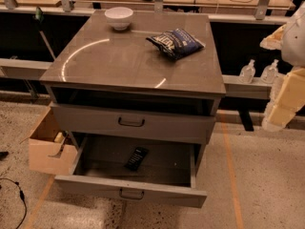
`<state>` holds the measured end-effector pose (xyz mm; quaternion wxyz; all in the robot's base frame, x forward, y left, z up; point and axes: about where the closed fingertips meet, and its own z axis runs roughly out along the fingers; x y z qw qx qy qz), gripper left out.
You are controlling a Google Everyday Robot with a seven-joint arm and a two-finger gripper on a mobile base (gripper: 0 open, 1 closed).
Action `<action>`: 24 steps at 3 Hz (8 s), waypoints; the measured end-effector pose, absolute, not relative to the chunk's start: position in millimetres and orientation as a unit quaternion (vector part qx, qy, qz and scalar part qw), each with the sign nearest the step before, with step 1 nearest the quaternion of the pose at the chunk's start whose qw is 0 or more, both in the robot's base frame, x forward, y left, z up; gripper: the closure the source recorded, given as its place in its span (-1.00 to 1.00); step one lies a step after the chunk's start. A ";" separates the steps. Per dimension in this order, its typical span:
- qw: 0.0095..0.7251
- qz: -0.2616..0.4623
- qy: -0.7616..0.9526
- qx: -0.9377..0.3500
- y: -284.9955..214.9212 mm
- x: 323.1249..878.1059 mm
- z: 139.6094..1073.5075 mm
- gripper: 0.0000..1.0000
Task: Place blue chip bag into white bowl
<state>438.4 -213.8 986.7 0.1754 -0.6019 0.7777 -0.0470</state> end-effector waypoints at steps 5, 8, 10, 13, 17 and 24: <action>0.426 0.059 0.756 -0.493 -174.9 596.2 991.6 -1.00; 0.478 0.058 0.777 -0.406 -156.0 658.7 981.9 -1.00; 0.515 0.040 0.754 -0.405 -143.0 715.7 954.2 -1.00; 0.526 0.038 0.766 -0.367 -103.1 787.6 912.5 -1.00; 0.510 0.033 0.771 -0.381 -82.7 816.4 874.3 0.26; 0.723 0.014 0.592 -0.356 -10.0 916.0 1038.6 1.00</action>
Offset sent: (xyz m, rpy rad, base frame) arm 0.0714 0.0001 0.0170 0.2150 -0.2057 -0.0522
